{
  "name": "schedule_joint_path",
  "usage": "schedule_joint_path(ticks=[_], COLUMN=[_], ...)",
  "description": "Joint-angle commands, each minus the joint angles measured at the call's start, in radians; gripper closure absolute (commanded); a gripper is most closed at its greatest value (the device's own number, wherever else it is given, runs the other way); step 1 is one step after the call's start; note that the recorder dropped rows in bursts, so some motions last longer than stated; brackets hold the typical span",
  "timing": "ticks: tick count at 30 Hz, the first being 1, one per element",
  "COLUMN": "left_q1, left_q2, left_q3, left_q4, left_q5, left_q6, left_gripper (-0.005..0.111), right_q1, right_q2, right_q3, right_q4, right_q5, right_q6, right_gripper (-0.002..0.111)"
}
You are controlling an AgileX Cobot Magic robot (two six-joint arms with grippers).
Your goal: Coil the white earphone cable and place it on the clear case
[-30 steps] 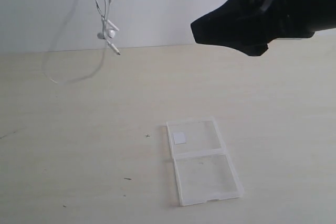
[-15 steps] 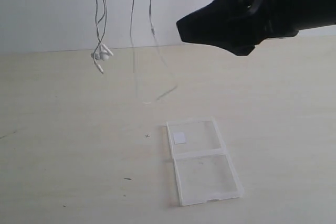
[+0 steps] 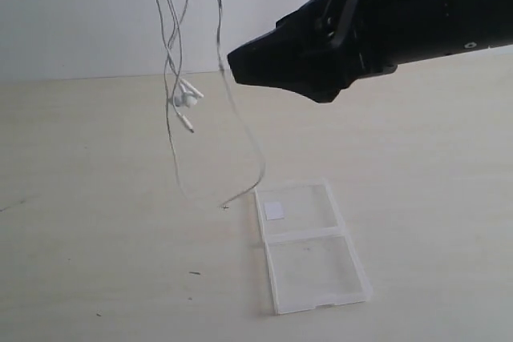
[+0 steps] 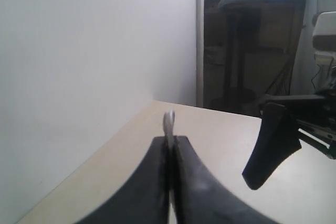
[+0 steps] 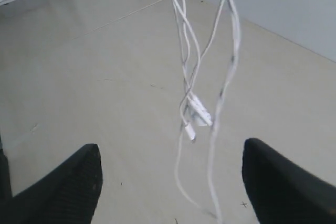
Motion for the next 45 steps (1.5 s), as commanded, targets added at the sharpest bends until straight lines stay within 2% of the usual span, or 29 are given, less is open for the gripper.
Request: schedule_joint_path(ticks=[1,5,10,15,34,45], left_q1=[0.002,0.002,0.002,0.002,0.002,0.0], left_q2=[0.001,0.001,0.001,0.001,0.001,0.001], left_q3=[0.002,0.002,0.002,0.002,0.0,0.0], left_q4=[-0.017,-0.017,-0.017,-0.017,-0.017,-0.017], left_q5=[0.015,0.025,0.027,0.041,0.124,0.118], left_q6=[0.008,0.012,0.014,0.033,0.054,0.056], left_gripper=[0.107,0.107,0.107,0.107,0.107,0.107], right_q1=[0.002,0.002,0.002,0.002,0.002,0.002], right_q2=[0.031,0.058,0.082,0.123,0.291,0.309], right_q3=[-0.001,-0.001,-0.001,-0.001,-0.001,-0.001], right_q4=[0.106,0.146,0.154,0.2,0.611,0.611], right_q5=[0.031,0.047,-0.006,-0.011,-0.001,0.006], right_q6=[-0.089,-0.13,-0.134,-0.161,-0.52,-0.539], right_gripper=[0.036,0.036,0.028,0.027,0.027,0.027])
